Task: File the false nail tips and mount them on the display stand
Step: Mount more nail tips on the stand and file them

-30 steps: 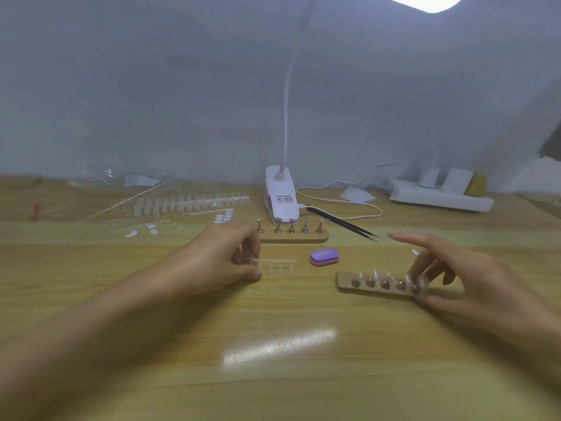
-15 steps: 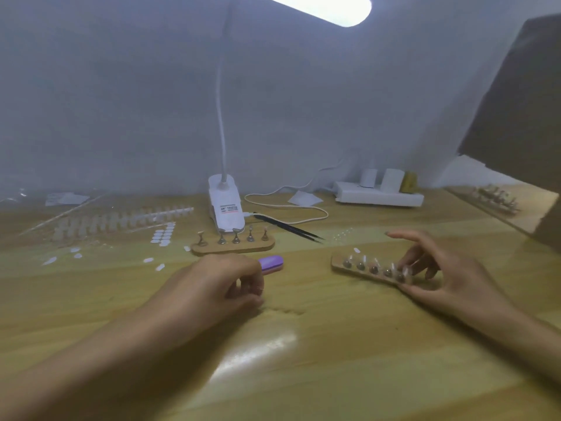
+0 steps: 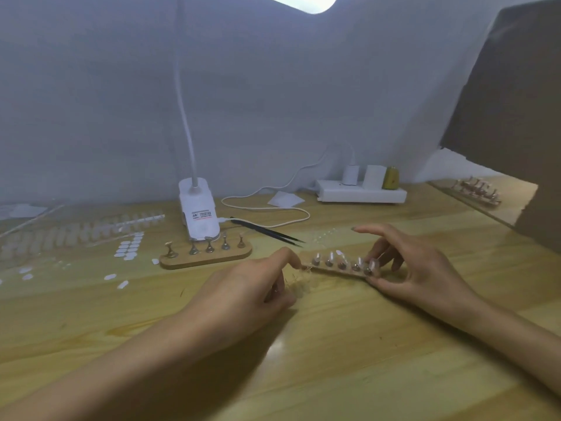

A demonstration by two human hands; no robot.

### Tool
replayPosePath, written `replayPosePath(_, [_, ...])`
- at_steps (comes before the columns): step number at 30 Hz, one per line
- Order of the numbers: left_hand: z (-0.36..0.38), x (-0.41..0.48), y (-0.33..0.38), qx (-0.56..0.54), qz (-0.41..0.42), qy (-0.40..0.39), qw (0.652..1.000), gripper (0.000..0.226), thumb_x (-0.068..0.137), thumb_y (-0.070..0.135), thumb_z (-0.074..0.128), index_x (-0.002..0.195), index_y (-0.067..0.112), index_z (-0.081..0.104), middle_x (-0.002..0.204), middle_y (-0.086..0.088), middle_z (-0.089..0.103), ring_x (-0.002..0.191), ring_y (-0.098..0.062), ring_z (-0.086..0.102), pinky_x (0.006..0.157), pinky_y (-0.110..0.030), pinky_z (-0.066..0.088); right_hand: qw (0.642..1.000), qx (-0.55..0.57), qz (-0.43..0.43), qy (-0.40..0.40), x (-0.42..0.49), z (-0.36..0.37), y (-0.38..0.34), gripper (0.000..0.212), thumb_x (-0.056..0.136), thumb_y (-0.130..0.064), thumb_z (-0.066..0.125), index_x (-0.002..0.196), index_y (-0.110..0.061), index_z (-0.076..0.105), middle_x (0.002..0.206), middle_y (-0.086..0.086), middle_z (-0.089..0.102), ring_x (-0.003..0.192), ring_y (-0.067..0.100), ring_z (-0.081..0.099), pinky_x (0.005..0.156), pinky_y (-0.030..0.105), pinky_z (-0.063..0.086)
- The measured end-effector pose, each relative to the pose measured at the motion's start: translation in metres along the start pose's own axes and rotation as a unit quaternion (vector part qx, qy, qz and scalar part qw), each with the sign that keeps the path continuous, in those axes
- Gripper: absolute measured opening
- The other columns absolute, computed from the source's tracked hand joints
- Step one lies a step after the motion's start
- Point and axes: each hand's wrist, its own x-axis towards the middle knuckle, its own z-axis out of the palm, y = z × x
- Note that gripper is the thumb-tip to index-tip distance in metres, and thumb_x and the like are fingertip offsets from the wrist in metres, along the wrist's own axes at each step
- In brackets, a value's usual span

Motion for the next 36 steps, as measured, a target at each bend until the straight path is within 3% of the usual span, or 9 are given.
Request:
replayPosePath(6, [0.011,0.011,0.005,0.01,-0.001,0.01,1.0,0.039,0.096,0.04,0.05,0.129,0.049,0.031,0.09,0.018,0.054,0.082,0.007,0.047,0.06,-0.013,0.034,0.984,0.019,0.157,0.077,-0.01,-0.022,0.047,0.074,0.072,-0.009,0.086,0.129,-0.042,0.052,0.086,-0.012,0.066,0.08,0.0,0.066,0.068,0.014,0.05])
replayPosePath(8, [0.017,0.01,0.008,0.018,0.006,0.029,0.999,0.042,0.097,0.036,0.046,0.133,0.048,0.027,0.088,0.025,0.05,0.085,0.015,0.042,0.075,-0.01,0.034,0.969,0.014,0.223,0.109,-0.014,-0.037,0.073,0.07,0.073,-0.008,0.086,0.128,-0.036,0.053,0.088,-0.005,0.067,0.076,0.005,0.066,0.07,0.025,0.05])
replayPosePath(10, [0.021,0.01,0.012,0.041,-0.001,0.037,0.998,0.043,0.098,0.038,0.041,0.135,0.049,0.023,0.084,0.029,0.045,0.086,0.016,0.039,0.104,-0.026,0.032,0.952,0.007,0.277,0.133,-0.018,-0.048,0.099,0.066,0.075,-0.006,0.084,0.129,-0.029,0.054,0.086,0.0,0.066,0.077,0.016,0.067,0.068,0.032,0.048])
replayPosePath(12, [0.022,0.008,0.019,0.083,-0.016,0.039,0.996,0.044,0.096,0.041,0.046,0.135,0.048,0.027,0.076,0.028,0.039,0.084,0.008,0.042,0.114,-0.037,0.027,0.936,0.003,0.315,0.155,-0.021,-0.057,0.123,0.064,0.077,-0.005,0.082,0.129,-0.024,0.053,0.083,0.001,0.065,0.078,0.025,0.068,0.067,0.033,0.047])
replayPosePath(16, [0.031,0.007,0.019,0.126,0.054,0.119,0.983,0.045,0.068,0.033,0.082,0.11,0.032,0.066,0.068,0.026,0.052,0.061,0.0,0.058,0.075,-0.042,0.058,0.904,-0.045,0.381,0.188,-0.017,-0.068,0.156,0.061,0.078,-0.013,0.082,0.13,-0.024,0.052,0.086,0.002,0.068,0.082,0.025,0.065,0.061,0.027,0.037])
replayPosePath(18, [0.032,0.008,0.019,0.15,0.073,0.143,0.976,0.03,0.079,0.034,0.062,0.108,0.029,0.067,0.066,0.023,0.055,0.056,-0.002,0.058,0.069,-0.039,0.06,0.895,-0.053,0.398,0.192,-0.014,-0.069,0.165,0.061,0.079,-0.013,0.081,0.131,-0.024,0.051,0.087,0.002,0.068,0.088,0.029,0.067,0.064,0.031,0.037])
replayPosePath(21, [0.03,0.01,0.017,0.154,0.076,0.145,0.974,0.044,0.077,0.036,0.04,0.104,0.026,0.074,0.062,0.02,0.053,0.052,-0.003,0.055,0.061,-0.033,0.06,0.893,-0.068,0.401,0.192,-0.011,-0.066,0.174,0.063,0.079,-0.013,0.081,0.133,-0.022,0.05,0.086,0.0,0.068,0.089,0.029,0.067,0.066,0.032,0.039])
replayPosePath(31, [0.03,0.01,0.018,0.18,0.048,0.161,0.969,0.048,0.076,0.037,0.039,0.108,0.026,0.074,0.064,0.023,0.052,0.062,0.0,0.042,0.072,-0.043,0.058,0.869,-0.13,0.444,0.179,0.018,-0.075,0.201,0.091,0.09,-0.039,0.07,0.156,-0.016,0.012,0.125,0.027,0.058,0.111,0.045,0.058,0.087,0.048,0.049])
replayPosePath(36, [0.033,0.01,0.015,0.18,0.045,0.165,0.969,0.048,0.075,0.036,0.04,0.109,0.028,0.073,0.064,0.023,0.05,0.063,-0.001,0.042,0.076,-0.042,0.055,0.845,-0.117,0.489,0.183,0.021,-0.079,0.211,0.095,0.092,-0.019,0.068,0.158,-0.018,0.001,0.124,0.03,0.058,0.112,0.045,0.059,0.092,0.052,0.05])
